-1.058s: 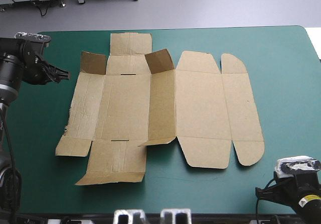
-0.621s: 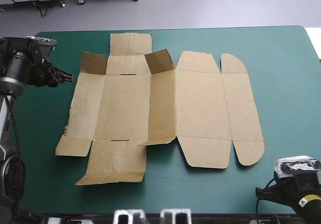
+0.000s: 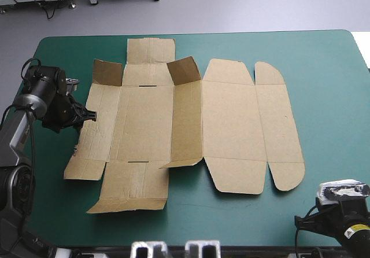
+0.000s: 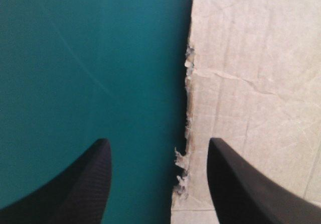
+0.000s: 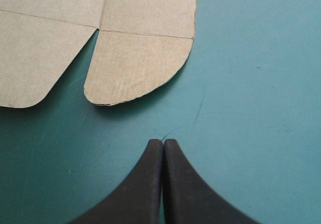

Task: Fold the box

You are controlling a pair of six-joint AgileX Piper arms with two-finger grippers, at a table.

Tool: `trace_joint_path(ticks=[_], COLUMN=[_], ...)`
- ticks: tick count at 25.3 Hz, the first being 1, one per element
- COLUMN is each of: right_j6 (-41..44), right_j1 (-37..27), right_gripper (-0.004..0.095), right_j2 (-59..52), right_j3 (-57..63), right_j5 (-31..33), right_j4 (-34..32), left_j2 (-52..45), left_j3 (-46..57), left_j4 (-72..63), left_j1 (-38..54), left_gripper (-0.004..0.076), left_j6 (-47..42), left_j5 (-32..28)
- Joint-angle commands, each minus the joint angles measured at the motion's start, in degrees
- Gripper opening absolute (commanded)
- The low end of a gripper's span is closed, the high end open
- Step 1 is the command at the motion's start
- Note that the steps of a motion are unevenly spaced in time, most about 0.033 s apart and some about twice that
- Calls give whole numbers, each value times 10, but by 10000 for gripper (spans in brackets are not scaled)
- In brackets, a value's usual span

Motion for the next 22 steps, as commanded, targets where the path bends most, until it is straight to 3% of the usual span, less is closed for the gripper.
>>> trace_joint_path(ticks=[1,7,15,22], right_j6=[0,0,0,2], right_j1=[-2,-2,-2,-2], right_gripper=[-18,-18,-18,-18], right_j2=[7,7,7,9], right_j3=[-13,-13,-13,-13], right_j5=[-27,-27,-27,-27], right_j4=[2,2,2,4], left_j2=[-18,5,16,50], left_j3=[-10,-2,27,27], left_j4=[-23,-59,-251,-212], left_j1=[1,30,104,108], left_gripper=[349,315,315,315], left_j6=[23,43,171,174], left_j5=[-15,-12,-16,10])
